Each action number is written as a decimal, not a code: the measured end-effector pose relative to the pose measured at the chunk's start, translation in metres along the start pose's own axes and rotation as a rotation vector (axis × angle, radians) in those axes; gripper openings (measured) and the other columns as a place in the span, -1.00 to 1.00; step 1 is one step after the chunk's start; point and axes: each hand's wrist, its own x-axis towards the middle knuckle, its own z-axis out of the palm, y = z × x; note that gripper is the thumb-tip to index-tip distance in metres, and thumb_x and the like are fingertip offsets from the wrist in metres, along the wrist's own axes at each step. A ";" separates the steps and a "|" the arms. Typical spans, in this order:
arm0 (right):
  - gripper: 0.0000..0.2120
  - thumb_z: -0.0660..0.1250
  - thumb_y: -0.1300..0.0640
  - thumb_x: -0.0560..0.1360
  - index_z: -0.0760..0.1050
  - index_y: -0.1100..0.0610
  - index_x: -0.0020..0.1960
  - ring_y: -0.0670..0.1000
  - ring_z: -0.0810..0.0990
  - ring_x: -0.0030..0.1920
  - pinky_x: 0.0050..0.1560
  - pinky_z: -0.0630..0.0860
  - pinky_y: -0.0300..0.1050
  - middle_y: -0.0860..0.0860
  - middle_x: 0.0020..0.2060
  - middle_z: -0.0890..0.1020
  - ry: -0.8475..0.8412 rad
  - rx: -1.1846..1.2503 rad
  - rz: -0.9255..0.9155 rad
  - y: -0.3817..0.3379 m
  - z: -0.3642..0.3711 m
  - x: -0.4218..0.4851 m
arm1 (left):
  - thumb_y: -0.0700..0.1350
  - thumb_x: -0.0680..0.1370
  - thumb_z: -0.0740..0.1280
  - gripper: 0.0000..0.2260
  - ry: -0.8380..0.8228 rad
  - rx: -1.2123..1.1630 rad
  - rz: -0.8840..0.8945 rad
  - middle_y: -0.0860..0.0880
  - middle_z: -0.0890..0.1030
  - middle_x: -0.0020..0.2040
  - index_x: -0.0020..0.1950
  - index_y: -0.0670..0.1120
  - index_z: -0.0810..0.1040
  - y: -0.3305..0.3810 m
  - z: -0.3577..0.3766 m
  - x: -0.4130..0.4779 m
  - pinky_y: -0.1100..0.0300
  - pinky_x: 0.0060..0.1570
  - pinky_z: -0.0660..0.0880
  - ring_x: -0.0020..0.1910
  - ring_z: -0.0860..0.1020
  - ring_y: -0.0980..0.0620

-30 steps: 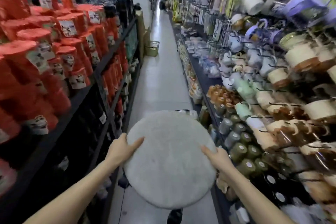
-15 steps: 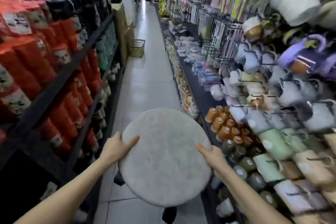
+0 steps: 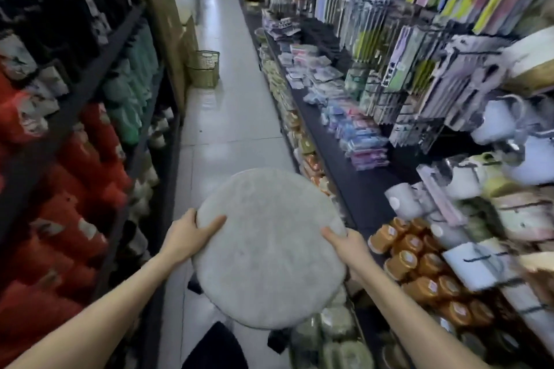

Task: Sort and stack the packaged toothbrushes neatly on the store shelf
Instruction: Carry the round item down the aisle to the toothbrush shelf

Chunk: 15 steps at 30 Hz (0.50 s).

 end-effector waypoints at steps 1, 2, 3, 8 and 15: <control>-0.66 0.47 0.11 0.45 0.58 0.23 0.17 0.07 0.65 0.04 0.18 0.54 0.07 0.09 0.05 0.67 0.029 0.007 0.007 -0.008 0.011 0.020 | 0.39 0.36 0.31 -0.52 -0.030 0.001 0.009 0.09 0.49 -0.21 -0.09 -0.01 0.41 0.001 0.001 0.031 0.18 -0.28 0.33 -0.22 0.44 0.05; -0.65 0.47 0.12 0.45 0.57 0.23 0.19 0.06 0.64 0.04 0.17 0.55 0.04 0.09 0.06 0.67 0.050 0.010 0.019 -0.017 0.023 0.038 | 0.38 0.37 0.32 -0.52 -0.062 -0.001 0.016 0.06 0.50 -0.17 -0.06 -0.02 0.41 0.003 0.001 0.062 0.17 -0.26 0.34 -0.21 0.44 0.04; -0.64 0.46 0.11 0.46 0.56 0.22 0.21 0.06 0.64 0.05 0.17 0.55 0.05 0.09 0.07 0.66 0.063 0.011 0.034 -0.026 0.034 0.055 | 0.36 0.38 0.33 -0.52 -0.094 -0.001 0.023 0.05 0.50 -0.14 -0.03 -0.02 0.41 0.005 0.001 0.091 0.16 -0.24 0.35 -0.20 0.45 0.04; -0.65 0.46 0.15 0.46 0.55 0.23 0.21 0.08 0.63 0.09 0.22 0.51 0.12 0.09 0.07 0.66 0.154 0.043 0.070 -0.069 0.074 0.138 | 0.30 0.44 0.33 -0.56 -0.222 0.046 0.084 0.00 0.48 -0.07 0.02 -0.04 0.38 0.034 -0.001 0.228 0.14 -0.14 0.36 -0.15 0.44 0.00; -0.75 0.47 0.14 0.45 0.60 0.18 0.10 0.05 0.65 0.04 0.17 0.55 0.08 0.07 0.02 0.68 0.296 0.193 0.192 -0.096 0.087 0.258 | 0.23 0.47 0.34 -0.59 -0.393 0.093 0.144 -0.03 0.49 -0.10 0.01 -0.08 0.37 0.096 0.037 0.389 0.15 -0.25 0.31 -0.20 0.42 0.00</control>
